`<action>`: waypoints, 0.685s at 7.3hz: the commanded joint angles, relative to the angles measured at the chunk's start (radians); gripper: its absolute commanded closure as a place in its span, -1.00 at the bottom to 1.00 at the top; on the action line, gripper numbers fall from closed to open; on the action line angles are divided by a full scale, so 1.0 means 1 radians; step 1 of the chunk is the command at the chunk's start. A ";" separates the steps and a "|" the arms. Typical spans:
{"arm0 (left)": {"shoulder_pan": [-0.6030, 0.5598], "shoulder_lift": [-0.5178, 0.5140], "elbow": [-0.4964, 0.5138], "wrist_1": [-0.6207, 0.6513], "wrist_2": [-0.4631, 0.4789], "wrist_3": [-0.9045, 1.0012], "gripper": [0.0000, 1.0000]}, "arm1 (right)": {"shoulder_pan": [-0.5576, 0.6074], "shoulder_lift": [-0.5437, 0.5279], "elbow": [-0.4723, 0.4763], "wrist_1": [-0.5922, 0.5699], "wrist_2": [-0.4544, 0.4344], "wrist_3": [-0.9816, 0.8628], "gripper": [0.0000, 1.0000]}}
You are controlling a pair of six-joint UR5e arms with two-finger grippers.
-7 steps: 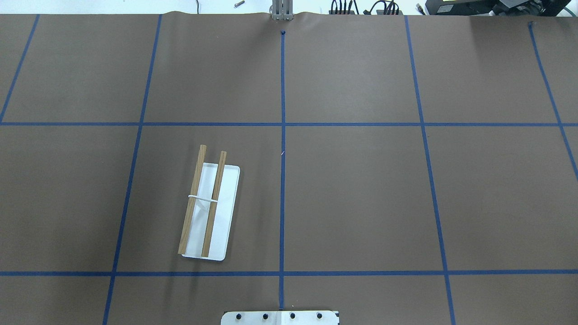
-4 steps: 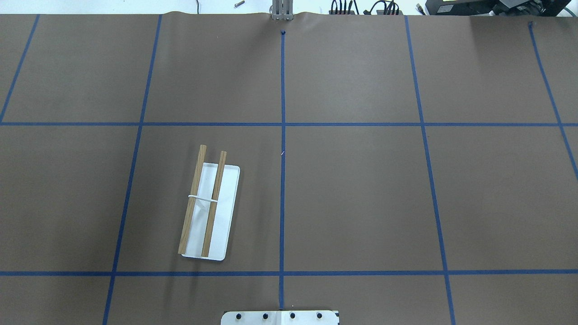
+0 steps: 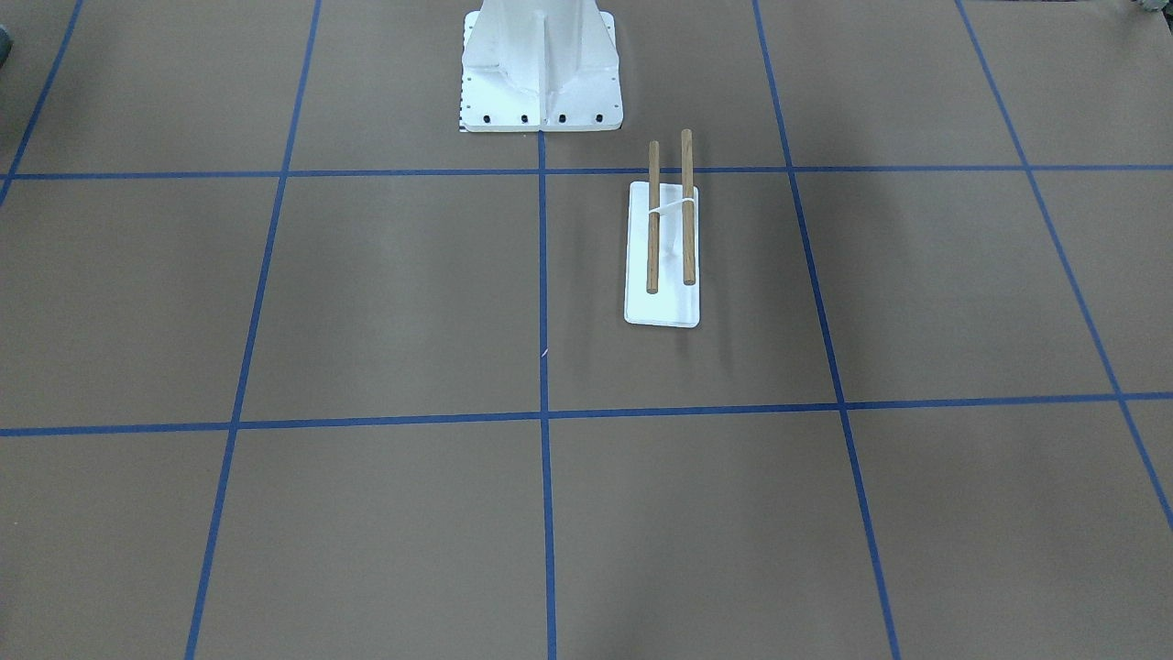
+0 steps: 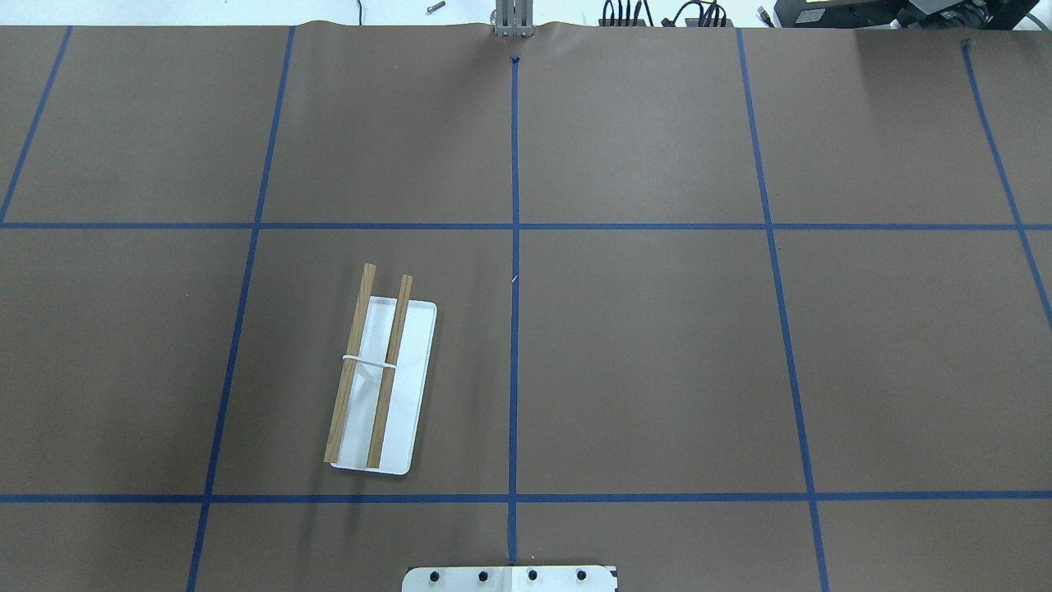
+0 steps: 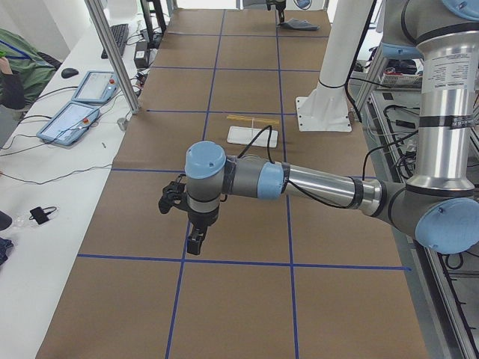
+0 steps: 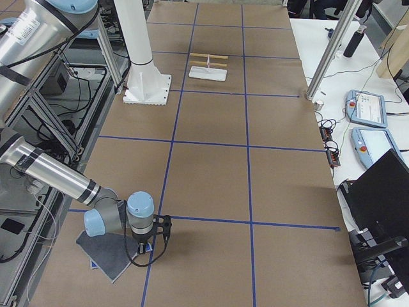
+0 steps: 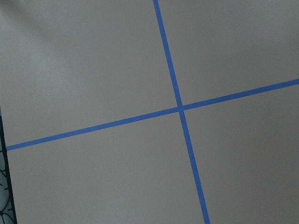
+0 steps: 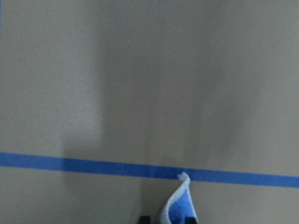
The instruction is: Hang towel on rack
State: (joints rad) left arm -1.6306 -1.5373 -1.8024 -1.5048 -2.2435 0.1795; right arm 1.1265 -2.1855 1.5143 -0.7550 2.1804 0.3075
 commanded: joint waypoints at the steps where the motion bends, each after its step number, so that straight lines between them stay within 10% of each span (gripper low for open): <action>1: 0.000 -0.001 0.000 0.000 0.001 0.000 -0.97 | -0.016 0.001 0.007 0.002 -0.001 -0.004 1.00; 5: 0.000 0.000 0.003 0.003 -0.001 -0.002 -0.97 | 0.118 0.079 0.093 0.000 0.099 -0.004 1.00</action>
State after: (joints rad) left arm -1.6306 -1.5373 -1.8007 -1.5035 -2.2440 0.1787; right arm 1.1729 -2.1427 1.5778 -0.7541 2.2287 0.3042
